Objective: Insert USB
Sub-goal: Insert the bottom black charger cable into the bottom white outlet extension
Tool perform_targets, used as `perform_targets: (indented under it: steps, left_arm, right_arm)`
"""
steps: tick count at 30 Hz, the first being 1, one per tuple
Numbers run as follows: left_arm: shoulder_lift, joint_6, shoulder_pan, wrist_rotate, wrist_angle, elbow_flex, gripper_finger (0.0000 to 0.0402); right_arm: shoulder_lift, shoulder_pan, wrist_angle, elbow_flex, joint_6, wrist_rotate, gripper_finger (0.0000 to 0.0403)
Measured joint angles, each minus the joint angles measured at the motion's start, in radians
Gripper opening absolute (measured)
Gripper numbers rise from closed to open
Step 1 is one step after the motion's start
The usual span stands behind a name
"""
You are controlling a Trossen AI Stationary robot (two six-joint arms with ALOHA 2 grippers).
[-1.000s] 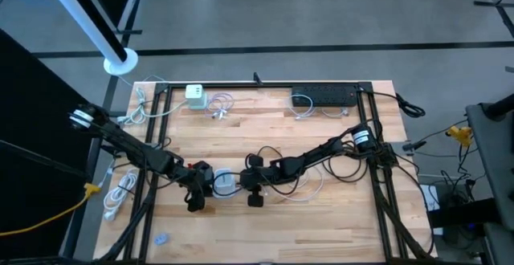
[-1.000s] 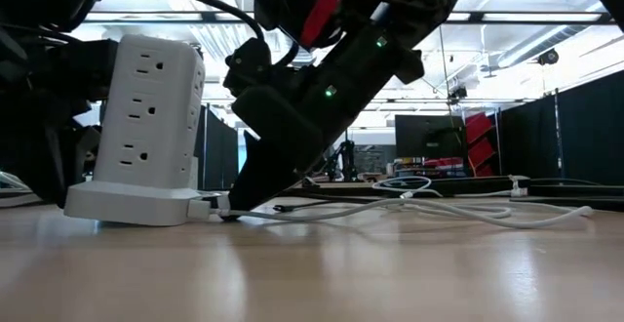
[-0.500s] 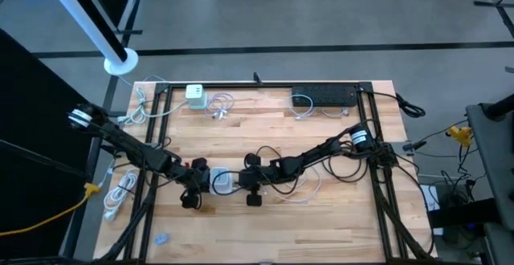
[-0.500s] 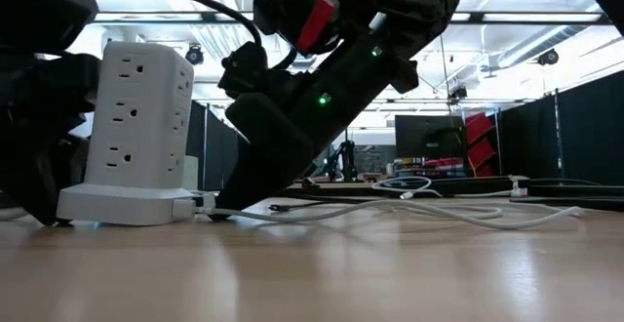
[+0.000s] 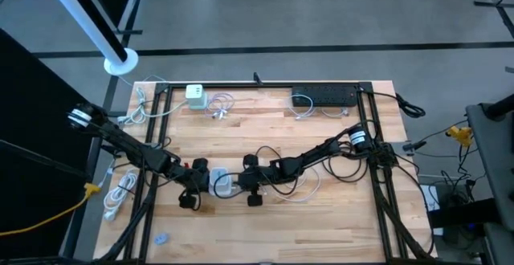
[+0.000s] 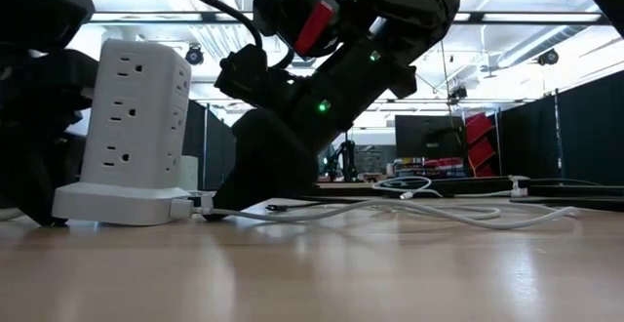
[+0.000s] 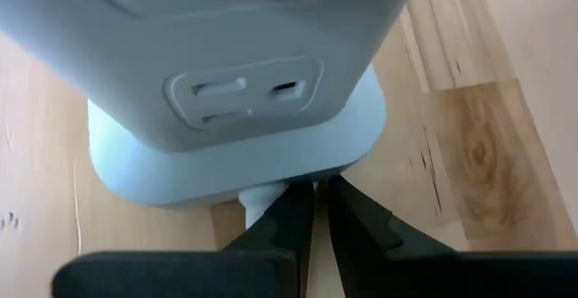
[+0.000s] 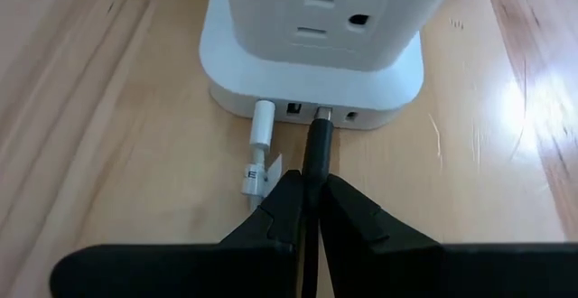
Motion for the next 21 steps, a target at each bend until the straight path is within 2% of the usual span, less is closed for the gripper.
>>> perform_targets:
  steps: [8,11,18,21]
  left_arm:
    - [0.001,0.098,0.000,0.000,0.008,-0.014,0.0030]
    - [0.001,0.121,0.000,0.000,0.008,-0.017,0.0033]
    - [-0.001,0.124,0.000,0.000,0.009,-0.019,0.0032]
    - [-0.003,0.098,0.000,-0.004,0.014,-0.020,0.0035]
  right_arm:
    - [0.009,-0.012,0.044,0.000,-0.001,0.007,0.0016]
    - [0.021,-0.026,0.057,0.000,0.037,-0.033,0.0016]
    - [0.016,-0.025,0.038,0.001,0.028,-0.049,0.0016]
    - [-0.010,-0.023,-0.012,0.006,0.001,-0.053,0.0038]
